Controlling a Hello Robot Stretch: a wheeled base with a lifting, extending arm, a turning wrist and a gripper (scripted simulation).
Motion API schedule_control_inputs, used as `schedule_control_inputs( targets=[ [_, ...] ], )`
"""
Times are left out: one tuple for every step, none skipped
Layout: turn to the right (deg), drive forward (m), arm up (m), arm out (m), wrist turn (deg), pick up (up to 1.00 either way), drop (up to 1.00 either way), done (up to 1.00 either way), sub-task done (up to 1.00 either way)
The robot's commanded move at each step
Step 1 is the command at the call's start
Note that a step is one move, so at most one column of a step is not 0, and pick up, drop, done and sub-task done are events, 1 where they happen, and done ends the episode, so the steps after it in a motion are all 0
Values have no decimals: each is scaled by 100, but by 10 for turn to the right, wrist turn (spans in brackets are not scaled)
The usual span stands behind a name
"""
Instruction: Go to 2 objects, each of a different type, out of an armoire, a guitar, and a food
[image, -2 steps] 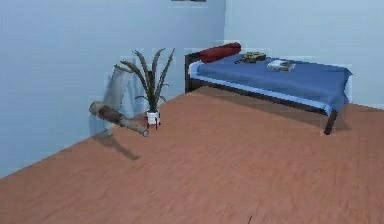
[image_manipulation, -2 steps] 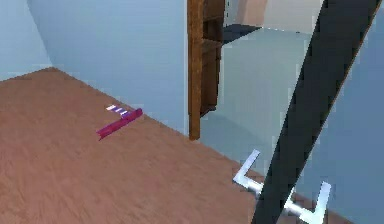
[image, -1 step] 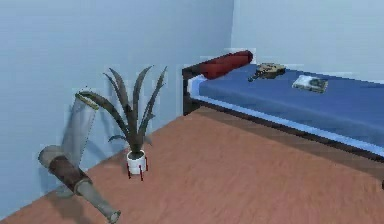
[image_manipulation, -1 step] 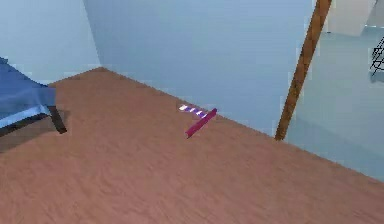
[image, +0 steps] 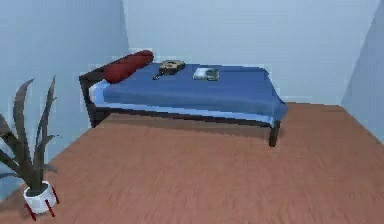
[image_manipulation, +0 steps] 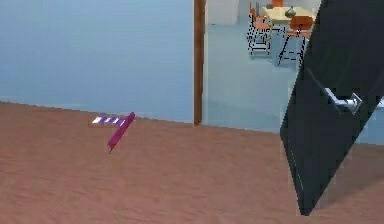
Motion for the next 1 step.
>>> schedule_control_inputs(
  targets=[
    [0, 100, 0, 0, 0, 0, 0, 0, 0]
  ],
)
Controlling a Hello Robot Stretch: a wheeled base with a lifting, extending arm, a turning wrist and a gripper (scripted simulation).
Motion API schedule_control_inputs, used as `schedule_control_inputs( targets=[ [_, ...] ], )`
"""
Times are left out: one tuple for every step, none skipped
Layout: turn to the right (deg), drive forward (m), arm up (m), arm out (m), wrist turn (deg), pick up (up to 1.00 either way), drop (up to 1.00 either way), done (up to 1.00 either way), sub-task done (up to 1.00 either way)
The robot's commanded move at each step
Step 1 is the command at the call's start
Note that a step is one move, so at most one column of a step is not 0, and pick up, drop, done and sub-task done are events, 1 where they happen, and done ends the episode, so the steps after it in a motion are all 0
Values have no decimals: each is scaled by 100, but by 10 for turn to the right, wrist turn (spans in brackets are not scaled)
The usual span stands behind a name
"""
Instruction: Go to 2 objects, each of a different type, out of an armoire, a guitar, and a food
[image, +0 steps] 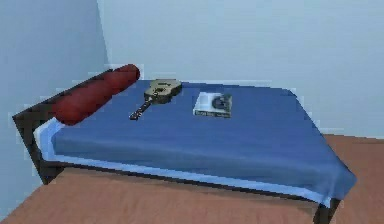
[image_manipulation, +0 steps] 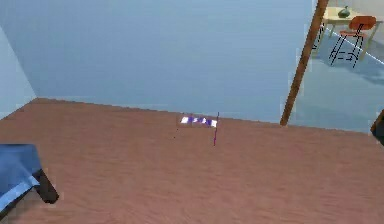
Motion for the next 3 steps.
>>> schedule_control_inputs(
  targets=[
    [0, 55, 0, 0, 0, 0, 0, 0, 0],
    [-120, 0, 0, 0, 0, 0, 0, 0, 0],
    [0, 0, 0, 0, 0, 0, 0, 100, 0]
  ],
)
